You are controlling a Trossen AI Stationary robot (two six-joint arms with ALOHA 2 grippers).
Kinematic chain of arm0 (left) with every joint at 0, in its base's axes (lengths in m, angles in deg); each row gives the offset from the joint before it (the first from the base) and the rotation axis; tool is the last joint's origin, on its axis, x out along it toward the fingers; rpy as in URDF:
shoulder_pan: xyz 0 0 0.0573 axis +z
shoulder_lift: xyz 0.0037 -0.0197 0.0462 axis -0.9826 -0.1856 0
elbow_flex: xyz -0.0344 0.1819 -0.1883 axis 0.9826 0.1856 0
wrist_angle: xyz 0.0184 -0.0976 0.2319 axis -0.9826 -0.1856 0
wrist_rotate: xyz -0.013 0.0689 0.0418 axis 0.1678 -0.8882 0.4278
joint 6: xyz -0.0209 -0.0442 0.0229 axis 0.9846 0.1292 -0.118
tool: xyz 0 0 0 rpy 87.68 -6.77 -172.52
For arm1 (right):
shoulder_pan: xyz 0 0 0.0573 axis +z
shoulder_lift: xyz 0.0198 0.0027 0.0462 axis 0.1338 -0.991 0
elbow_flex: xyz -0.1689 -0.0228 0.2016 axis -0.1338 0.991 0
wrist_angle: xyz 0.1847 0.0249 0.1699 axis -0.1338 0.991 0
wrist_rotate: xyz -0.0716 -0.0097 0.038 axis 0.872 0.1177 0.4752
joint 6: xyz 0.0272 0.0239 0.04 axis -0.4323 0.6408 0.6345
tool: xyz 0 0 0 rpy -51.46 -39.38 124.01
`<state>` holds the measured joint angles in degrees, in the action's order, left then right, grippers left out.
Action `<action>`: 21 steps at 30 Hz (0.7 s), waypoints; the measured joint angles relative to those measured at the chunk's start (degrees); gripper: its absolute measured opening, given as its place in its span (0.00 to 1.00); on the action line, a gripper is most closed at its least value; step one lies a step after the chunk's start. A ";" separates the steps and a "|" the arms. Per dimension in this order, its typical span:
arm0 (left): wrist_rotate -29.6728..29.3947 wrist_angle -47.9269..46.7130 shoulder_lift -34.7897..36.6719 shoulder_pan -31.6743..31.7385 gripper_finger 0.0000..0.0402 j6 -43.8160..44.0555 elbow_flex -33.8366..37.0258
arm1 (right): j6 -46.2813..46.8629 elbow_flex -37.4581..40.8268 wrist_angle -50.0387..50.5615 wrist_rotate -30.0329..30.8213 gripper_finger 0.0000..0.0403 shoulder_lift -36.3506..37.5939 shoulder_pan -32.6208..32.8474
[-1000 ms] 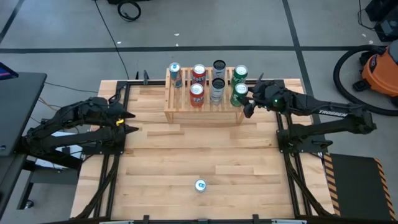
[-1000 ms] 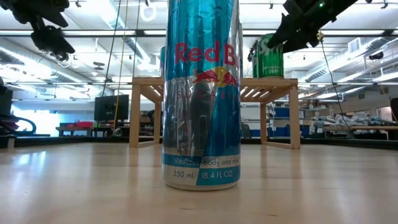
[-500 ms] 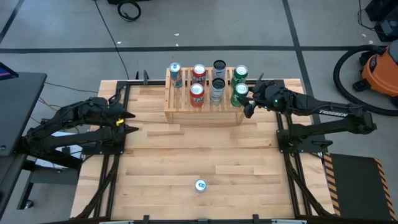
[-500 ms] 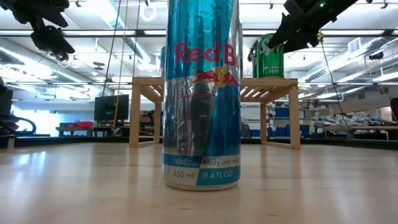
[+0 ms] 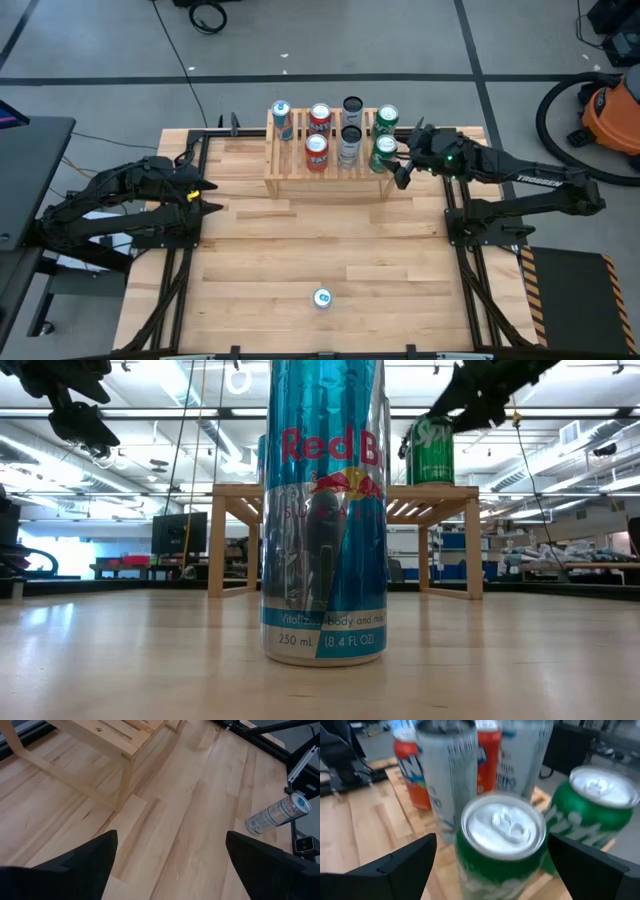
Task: Place canned beverage on shelf
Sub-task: Put the green soda can on the shelf aligned with the other green soda can, then put the blue soda can on the shelf aligned with the other blue soda can
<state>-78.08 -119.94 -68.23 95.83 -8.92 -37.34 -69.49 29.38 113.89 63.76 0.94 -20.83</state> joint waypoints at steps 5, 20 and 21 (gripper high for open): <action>0.00 0.02 0.00 -0.01 0.93 0.05 -0.02 | -2.83 -2.93 2.04 0.11 0.97 0.83 0.00; -0.09 -1.77 0.00 -0.01 0.93 -2.46 -0.02 | 4.57 -14.75 17.33 -11.79 0.97 2.56 8.20; -0.12 -2.23 0.00 -0.01 0.93 -2.93 0.00 | 5.52 -14.75 18.16 -12.86 0.97 2.54 9.98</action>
<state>-78.19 -122.17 -68.23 95.82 -11.85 -37.34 -63.97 14.64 132.05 50.90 3.48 -10.85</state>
